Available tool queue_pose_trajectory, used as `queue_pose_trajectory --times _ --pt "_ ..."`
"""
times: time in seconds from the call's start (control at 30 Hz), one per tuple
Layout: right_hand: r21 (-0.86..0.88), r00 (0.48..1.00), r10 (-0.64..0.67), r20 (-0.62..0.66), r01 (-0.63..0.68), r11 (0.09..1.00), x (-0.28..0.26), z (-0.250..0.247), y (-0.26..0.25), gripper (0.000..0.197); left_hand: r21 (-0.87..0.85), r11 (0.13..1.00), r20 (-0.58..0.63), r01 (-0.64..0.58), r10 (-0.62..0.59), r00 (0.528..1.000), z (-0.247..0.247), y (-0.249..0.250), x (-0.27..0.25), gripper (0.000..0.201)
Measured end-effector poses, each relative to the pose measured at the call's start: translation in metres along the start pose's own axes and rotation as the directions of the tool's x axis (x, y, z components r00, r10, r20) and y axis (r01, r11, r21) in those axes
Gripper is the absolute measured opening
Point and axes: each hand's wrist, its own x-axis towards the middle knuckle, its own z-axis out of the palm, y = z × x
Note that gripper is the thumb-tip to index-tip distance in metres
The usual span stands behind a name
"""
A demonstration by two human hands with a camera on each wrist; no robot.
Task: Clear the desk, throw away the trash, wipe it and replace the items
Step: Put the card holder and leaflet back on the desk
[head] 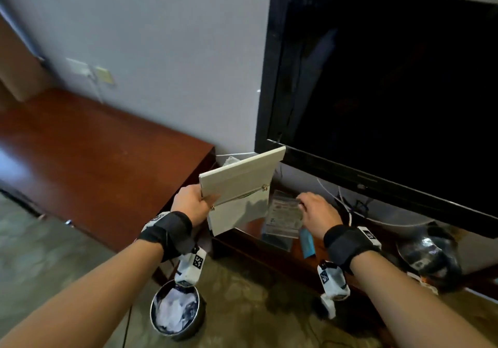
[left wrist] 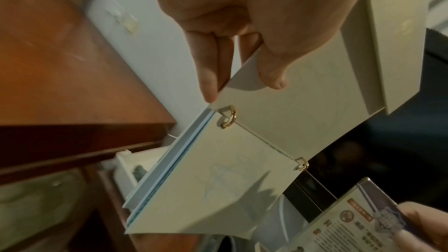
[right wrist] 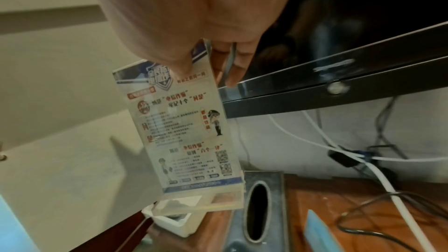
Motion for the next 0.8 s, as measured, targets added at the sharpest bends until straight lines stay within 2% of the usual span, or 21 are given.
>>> queue_pose_trajectory --times 0.13,0.27,0.37,0.43,0.53,0.63,0.8 --pt "0.001 0.994 -0.107 0.022 0.107 0.994 0.021 0.021 -0.081 0.015 -0.048 0.996 -0.073 0.071 -0.075 0.995 -0.061 -0.059 -0.017 0.030" --pt "0.019 0.983 -0.175 0.049 0.174 0.985 0.038 0.046 -0.174 0.016 -0.018 0.994 -0.145 0.110 -0.111 0.983 -0.129 -0.123 -0.034 0.026" --pt "0.037 0.967 -0.243 0.073 0.241 0.970 0.049 0.065 -0.246 0.019 -0.045 0.990 -0.184 0.137 -0.143 0.972 -0.178 -0.170 -0.043 0.045" --pt "0.052 0.957 -0.277 0.082 0.274 0.960 0.057 0.080 -0.291 0.019 -0.055 0.983 -0.220 0.173 -0.181 0.959 -0.207 -0.200 -0.047 0.041" --pt "0.071 0.933 -0.334 0.130 0.328 0.942 0.071 0.105 -0.352 0.023 -0.098 0.965 -0.275 0.243 -0.261 0.925 -0.244 -0.243 -0.050 0.030" --pt "0.047 0.903 -0.398 0.161 0.395 0.917 0.091 0.124 -0.403 0.033 -0.165 0.943 -0.314 0.290 -0.329 0.890 -0.272 -0.280 -0.047 0.032" --pt "0.066 0.865 -0.480 0.145 0.476 0.877 0.145 0.151 -0.478 0.031 -0.248 0.892 -0.400 0.377 -0.449 0.799 -0.313 -0.338 -0.030 0.027"
